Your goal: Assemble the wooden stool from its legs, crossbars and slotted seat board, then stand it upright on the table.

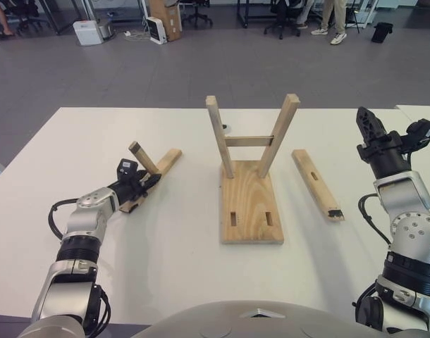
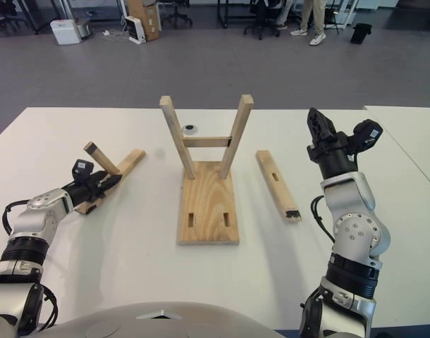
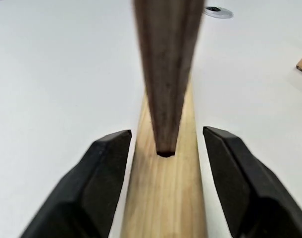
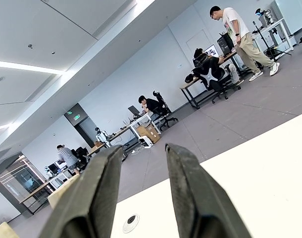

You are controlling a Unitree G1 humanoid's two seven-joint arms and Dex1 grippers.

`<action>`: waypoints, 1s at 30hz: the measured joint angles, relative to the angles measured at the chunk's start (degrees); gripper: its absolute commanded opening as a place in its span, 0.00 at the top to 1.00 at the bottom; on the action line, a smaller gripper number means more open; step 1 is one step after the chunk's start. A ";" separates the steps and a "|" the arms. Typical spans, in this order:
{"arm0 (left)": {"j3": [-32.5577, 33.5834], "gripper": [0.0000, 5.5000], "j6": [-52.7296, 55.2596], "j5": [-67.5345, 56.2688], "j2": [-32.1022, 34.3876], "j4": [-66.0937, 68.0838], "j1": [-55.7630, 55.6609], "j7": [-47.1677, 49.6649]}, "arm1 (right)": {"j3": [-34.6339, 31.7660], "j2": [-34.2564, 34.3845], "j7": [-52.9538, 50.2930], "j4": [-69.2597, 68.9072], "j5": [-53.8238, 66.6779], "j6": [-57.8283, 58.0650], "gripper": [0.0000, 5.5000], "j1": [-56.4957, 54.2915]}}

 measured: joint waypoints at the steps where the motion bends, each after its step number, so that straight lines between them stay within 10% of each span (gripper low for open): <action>1: -0.14 0.41 0.35 0.14 0.22 -0.38 -0.03 -0.18 | -0.06 0.24 -0.10 -0.30 0.00 0.00 0.71 0.54; 10: -2.48 0.16 5.91 4.79 6.14 -6.58 1.82 -3.17 | -0.45 2.62 -1.27 -2.75 0.01 -0.12 0.71 3.80; 25: -3.95 0.61 12.15 5.93 10.31 -11.50 3.32 -11.69 | -1.02 3.47 -2.43 -4.22 -0.02 -0.17 0.71 4.01; 30: -4.42 0.63 13.62 5.81 10.83 -12.89 3.72 -14.38 | -0.98 3.65 -2.46 -4.23 -0.29 -0.19 0.71 4.19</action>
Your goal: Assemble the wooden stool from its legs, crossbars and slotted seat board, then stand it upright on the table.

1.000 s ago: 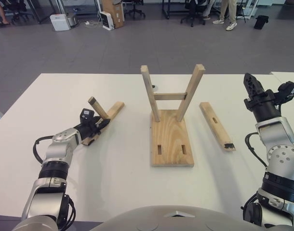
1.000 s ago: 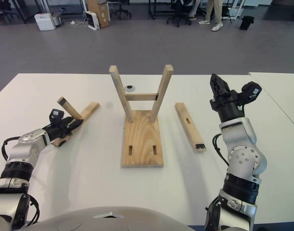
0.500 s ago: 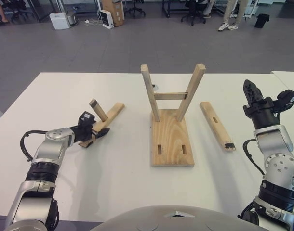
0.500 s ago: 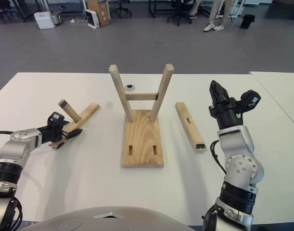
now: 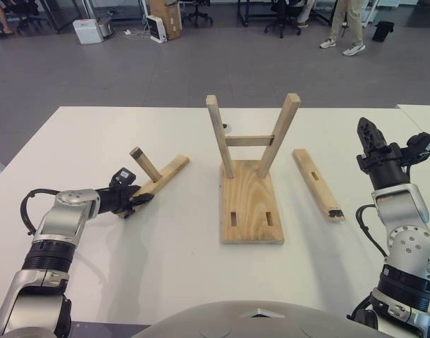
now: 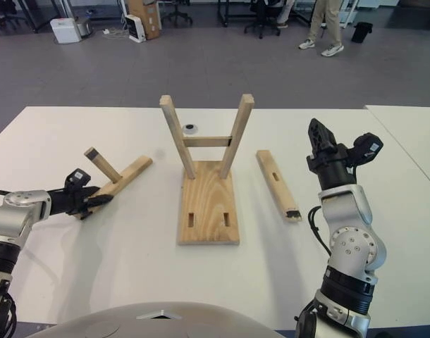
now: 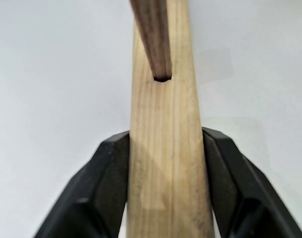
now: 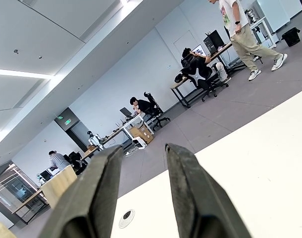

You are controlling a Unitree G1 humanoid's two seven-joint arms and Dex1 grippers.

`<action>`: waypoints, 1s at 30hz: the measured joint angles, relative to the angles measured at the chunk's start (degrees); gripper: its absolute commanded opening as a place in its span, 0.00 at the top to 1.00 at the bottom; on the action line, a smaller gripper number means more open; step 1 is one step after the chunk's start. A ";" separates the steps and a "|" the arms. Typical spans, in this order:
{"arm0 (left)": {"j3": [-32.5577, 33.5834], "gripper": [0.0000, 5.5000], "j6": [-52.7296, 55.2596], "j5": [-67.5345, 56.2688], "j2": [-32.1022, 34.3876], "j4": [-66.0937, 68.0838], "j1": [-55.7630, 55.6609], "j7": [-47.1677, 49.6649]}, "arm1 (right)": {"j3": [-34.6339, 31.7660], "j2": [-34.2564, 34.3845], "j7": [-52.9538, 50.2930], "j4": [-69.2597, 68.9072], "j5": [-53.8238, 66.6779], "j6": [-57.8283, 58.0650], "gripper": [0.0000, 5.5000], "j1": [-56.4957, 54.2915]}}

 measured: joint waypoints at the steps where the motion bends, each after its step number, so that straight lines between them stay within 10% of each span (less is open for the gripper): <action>1: -0.44 0.63 0.37 0.01 -0.08 0.29 -0.98 -0.22 | 0.05 0.02 0.00 0.00 -0.10 -0.04 0.71 0.00; 10: 4.25 0.63 4.95 -6.05 -1.70 1.20 -25.27 -3.64 | -0.16 -0.04 0.65 -2.15 9.33 1.68 0.71 -3.38; 24: 9.47 0.63 25.88 -34.02 -10.87 -8.64 -39.46 -15.49 | 7.00 -7.69 9.32 -6.73 38.60 9.88 0.23 -15.06; 30: 7.98 0.63 31.35 -40.03 -12.12 -13.98 -35.71 -17.19 | 8.72 -10.50 12.65 -5.05 40.22 10.91 0.20 -16.55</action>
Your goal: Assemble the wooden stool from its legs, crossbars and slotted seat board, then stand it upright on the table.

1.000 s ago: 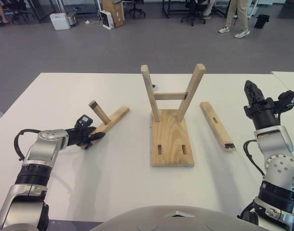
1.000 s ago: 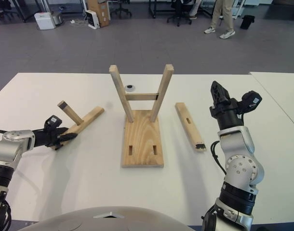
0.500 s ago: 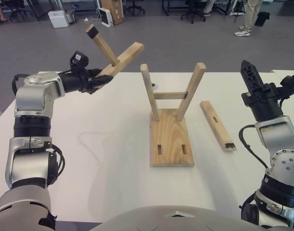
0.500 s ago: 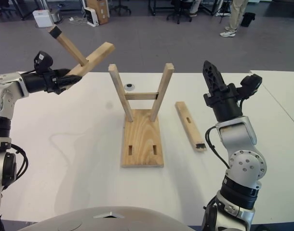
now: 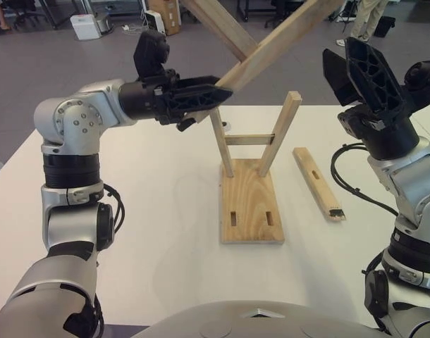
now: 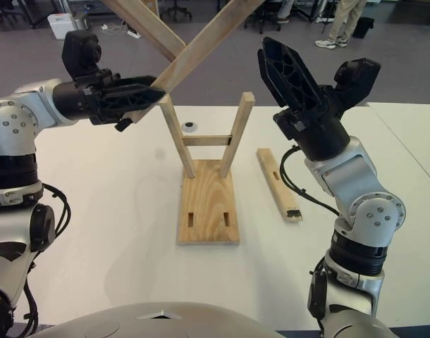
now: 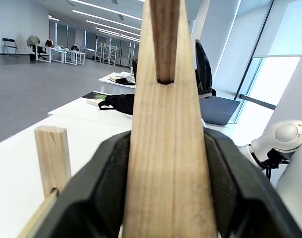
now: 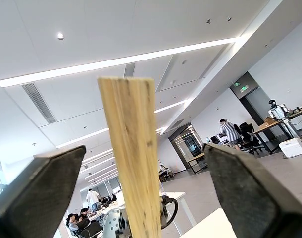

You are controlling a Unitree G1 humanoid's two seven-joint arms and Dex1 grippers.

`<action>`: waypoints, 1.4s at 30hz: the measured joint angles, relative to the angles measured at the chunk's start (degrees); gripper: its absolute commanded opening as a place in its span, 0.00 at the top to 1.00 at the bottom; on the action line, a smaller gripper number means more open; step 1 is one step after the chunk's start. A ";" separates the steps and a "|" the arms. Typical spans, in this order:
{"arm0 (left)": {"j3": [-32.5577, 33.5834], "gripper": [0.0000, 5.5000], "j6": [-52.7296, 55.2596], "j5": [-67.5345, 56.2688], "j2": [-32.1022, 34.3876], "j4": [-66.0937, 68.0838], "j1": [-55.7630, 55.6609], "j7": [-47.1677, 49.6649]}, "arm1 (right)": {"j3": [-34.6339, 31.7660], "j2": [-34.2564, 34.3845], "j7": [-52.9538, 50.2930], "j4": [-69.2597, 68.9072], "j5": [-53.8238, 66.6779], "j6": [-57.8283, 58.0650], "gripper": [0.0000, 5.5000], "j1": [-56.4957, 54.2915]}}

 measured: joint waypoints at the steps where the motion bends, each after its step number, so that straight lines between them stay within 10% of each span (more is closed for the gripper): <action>1: -0.30 0.63 0.50 -0.03 -0.08 -0.29 0.59 0.07 | 0.23 -0.24 0.20 0.31 0.00 0.00 0.15 -0.27; 7: -1.65 0.63 1.24 -0.70 -0.27 -1.11 1.84 0.19 | 1.22 -1.15 1.50 0.52 0.73 0.01 0.02 -0.83; 21: -3.21 0.63 2.14 -2.07 -0.24 -2.66 2.56 -0.09 | 4.20 0.07 1.22 1.82 2.42 0.91 0.53 -1.88; 30: -3.19 0.63 2.24 -2.23 0.14 -2.32 2.70 -0.78 | 4.61 0.36 0.84 0.99 1.17 0.76 0.61 -1.98; 42: 1.78 0.30 -6.32 4.38 10.47 4.67 16.00 -0.88 | 3.69 -10.64 6.36 4.22 -6.95 6.29 0.63 -3.53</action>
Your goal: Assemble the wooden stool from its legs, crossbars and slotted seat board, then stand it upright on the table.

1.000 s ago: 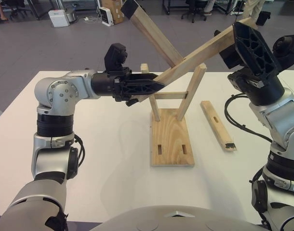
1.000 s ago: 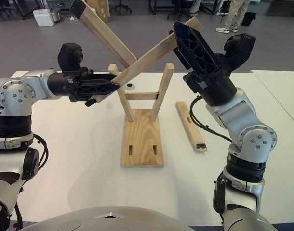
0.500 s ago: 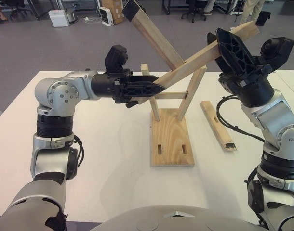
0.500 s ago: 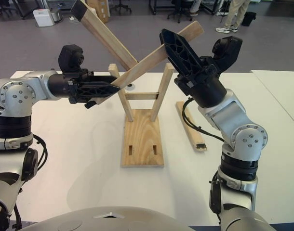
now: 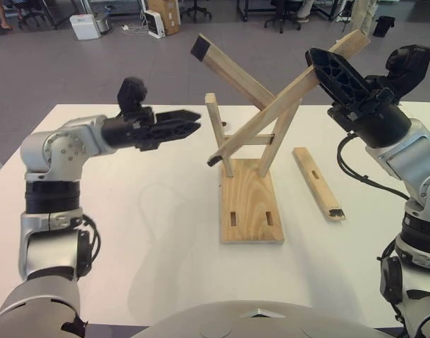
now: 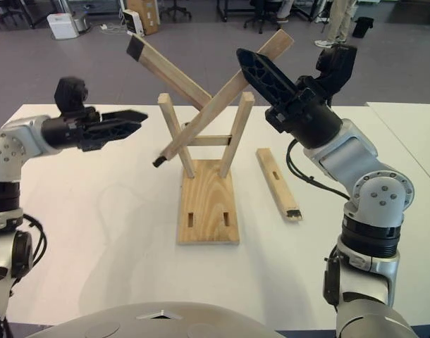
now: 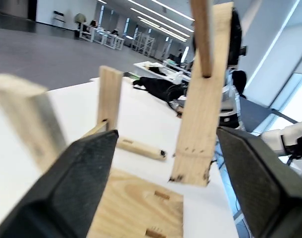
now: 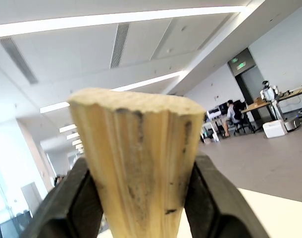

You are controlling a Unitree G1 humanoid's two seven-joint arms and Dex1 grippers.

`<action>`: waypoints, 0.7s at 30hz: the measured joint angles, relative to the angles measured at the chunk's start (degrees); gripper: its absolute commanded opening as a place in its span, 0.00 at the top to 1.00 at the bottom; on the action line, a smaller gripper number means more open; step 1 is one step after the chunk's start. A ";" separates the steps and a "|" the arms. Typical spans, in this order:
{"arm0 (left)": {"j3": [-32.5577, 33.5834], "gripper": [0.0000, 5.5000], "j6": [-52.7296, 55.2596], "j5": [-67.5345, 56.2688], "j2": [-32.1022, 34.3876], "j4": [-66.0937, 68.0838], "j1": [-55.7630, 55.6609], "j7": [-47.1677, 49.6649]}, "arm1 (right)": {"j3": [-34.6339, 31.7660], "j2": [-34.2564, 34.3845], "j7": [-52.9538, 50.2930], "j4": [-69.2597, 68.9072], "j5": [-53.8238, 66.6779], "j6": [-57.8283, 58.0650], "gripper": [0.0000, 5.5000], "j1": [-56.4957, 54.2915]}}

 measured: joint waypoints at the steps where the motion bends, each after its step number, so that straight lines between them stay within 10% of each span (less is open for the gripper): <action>1: 0.08 0.30 -1.45 1.17 0.72 0.52 2.64 0.17 | -0.04 -1.77 1.95 -0.54 -1.24 1.27 0.63 1.41; 8: 2.84 0.30 -9.93 5.21 -2.35 1.84 11.02 5.84 | 3.16 -13.32 23.06 -1.96 -18.04 4.46 0.63 7.04; 21: 3.78 0.30 -10.48 5.12 -5.26 1.28 10.96 9.03 | 9.36 -12.96 44.94 5.17 -37.50 -5.89 0.63 7.49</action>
